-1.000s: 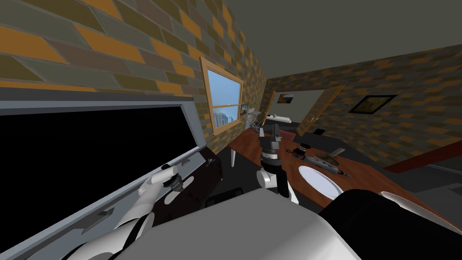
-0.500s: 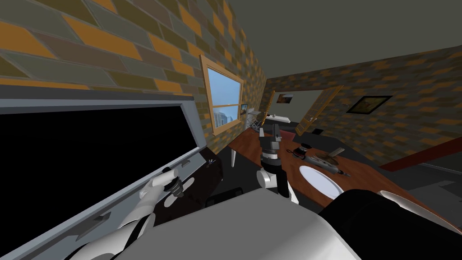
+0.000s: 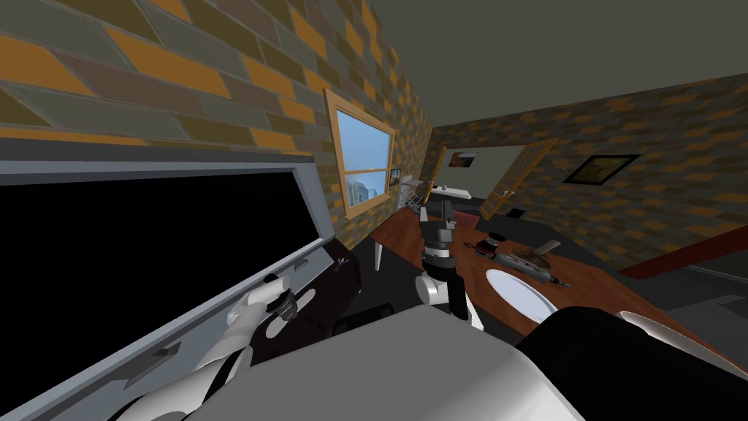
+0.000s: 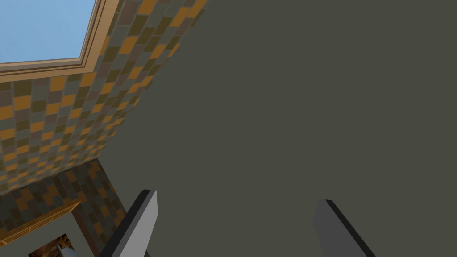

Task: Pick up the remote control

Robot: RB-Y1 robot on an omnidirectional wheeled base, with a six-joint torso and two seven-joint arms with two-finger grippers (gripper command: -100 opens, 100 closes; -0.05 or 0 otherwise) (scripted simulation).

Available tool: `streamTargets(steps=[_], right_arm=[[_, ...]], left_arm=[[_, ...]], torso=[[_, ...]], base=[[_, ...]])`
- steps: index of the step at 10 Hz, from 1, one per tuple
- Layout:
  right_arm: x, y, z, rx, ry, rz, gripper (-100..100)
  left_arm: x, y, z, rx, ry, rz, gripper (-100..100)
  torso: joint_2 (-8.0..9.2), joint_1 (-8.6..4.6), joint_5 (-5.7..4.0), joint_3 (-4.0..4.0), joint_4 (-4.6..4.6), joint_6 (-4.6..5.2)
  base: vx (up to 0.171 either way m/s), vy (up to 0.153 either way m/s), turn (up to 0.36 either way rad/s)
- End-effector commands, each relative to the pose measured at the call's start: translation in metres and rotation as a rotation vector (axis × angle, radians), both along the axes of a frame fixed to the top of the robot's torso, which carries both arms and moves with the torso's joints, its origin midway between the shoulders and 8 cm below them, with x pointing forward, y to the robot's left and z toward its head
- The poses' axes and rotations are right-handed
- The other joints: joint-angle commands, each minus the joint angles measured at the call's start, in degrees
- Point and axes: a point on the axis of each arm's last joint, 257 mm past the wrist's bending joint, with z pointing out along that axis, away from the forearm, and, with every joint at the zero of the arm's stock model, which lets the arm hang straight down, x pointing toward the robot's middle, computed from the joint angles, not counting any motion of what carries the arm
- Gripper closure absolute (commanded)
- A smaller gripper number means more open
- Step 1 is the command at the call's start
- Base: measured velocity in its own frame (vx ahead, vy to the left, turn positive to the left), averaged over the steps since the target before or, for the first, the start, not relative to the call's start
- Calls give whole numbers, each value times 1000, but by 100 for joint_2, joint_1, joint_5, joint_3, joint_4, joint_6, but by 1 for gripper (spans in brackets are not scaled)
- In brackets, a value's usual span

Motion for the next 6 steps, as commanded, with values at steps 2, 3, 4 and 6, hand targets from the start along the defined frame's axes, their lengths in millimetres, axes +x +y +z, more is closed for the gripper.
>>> streamTargets(steps=[2, 3, 4, 6], right_arm=[[0, 0, 0, 0, 0, 0, 0], [0, 0, 0, 0, 0, 0, 0], [0, 0, 0, 0, 0, 0, 0], [0, 0, 0, 0, 0, 0, 0]], left_arm=[[-1, -1, -1, -2, 3, 1, 100], [-1, -1, -1, -2, 3, 0, 100], [-2, -1, -1, -2, 3, 0, 100], [2, 0, 7, -4, 8, 2, 100]], torso=[[-2, 2, -3, 0, 3, 3], [-3, 3, -3, 0, 4, 2], [-3, 3, -3, 0, 4, 2], [-3, 3, -3, 1, 4, 2]], base=[[0, 0, 0], [0, 0, 0], [0, 0, 0], [3, 4, -10]])
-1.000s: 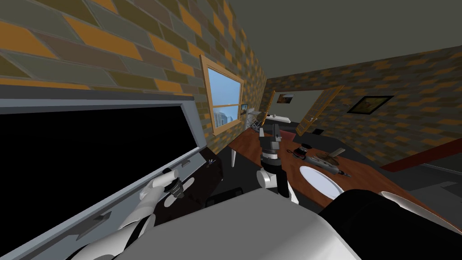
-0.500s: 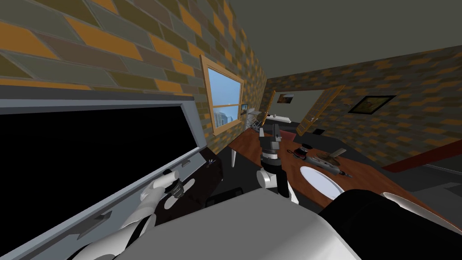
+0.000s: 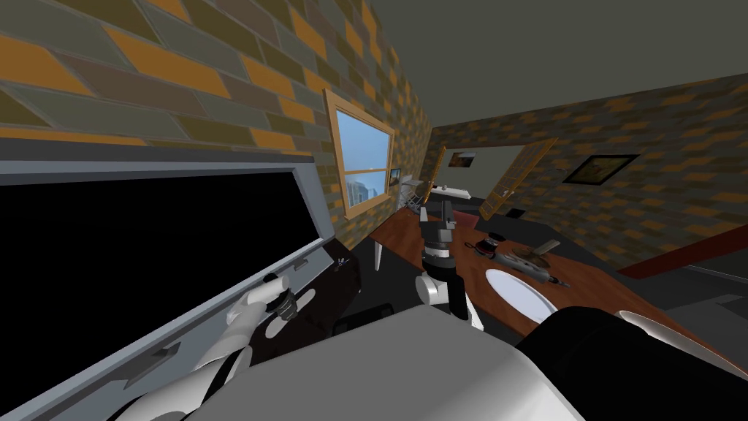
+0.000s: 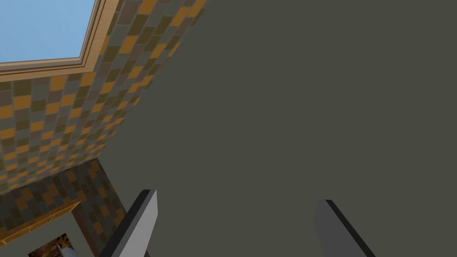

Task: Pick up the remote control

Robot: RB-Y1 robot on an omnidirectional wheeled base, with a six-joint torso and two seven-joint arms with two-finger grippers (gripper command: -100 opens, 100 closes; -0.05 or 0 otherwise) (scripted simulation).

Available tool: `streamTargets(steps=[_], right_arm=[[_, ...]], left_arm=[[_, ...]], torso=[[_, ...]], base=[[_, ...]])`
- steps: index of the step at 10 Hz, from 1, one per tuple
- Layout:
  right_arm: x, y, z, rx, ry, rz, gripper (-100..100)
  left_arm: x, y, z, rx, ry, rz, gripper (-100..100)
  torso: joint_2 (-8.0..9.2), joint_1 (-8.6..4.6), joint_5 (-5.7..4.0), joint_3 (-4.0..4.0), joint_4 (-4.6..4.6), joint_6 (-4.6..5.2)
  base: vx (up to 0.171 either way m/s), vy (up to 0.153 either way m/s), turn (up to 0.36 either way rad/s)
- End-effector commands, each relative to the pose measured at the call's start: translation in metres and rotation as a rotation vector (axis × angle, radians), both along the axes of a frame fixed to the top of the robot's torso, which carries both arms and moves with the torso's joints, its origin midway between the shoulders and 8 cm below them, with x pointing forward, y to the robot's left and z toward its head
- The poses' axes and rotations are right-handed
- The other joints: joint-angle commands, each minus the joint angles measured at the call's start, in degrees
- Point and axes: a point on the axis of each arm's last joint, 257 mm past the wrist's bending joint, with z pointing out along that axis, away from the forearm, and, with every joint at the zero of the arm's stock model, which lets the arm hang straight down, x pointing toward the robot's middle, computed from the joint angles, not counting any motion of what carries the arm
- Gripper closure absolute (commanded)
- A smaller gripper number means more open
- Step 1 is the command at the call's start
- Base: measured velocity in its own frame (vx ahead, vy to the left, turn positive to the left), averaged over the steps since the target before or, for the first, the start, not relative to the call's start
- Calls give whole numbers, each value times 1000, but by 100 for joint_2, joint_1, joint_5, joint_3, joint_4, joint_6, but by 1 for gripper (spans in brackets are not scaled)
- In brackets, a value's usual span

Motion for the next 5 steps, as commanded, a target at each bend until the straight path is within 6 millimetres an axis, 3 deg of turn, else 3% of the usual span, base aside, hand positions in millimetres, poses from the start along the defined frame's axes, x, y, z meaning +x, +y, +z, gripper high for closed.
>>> streamTargets(steps=[1, 4, 5], right_arm=[[0, 0, 0, 0, 0, 0, 0], [0, 0, 0, 0, 0, 0, 0], [0, 0, 0, 0, 0, 0, 0]], left_arm=[[4, 1, 7, -2, 4, 1, 100], [8, 3, 14, -2, 3, 2, 100], [8, 3, 14, -2, 4, 2, 0]], torso=[[0, 0, 0, 0, 0, 0], [3, -2, -1, 2, 1, 0], [4, -3, 0, 2, -1, -1]], base=[[-7, 6, -19], [-3, 3, -10], [0, 0, 0]])
